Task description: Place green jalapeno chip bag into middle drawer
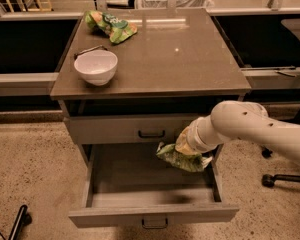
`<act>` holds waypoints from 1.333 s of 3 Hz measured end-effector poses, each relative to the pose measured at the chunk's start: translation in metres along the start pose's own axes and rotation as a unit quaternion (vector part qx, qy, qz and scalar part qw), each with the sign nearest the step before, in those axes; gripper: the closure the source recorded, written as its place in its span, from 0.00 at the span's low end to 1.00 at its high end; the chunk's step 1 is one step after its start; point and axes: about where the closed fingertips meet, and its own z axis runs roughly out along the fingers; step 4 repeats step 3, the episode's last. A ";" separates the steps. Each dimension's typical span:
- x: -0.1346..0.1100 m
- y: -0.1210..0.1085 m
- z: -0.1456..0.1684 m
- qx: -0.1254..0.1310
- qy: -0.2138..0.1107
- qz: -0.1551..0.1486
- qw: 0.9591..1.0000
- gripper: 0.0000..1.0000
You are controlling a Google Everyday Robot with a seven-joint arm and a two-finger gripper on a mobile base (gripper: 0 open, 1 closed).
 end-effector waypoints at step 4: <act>0.000 0.000 0.000 0.000 0.000 0.000 1.000 0.00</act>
Offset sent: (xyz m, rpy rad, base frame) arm 0.0000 0.0000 0.0000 0.0000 0.0000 0.0000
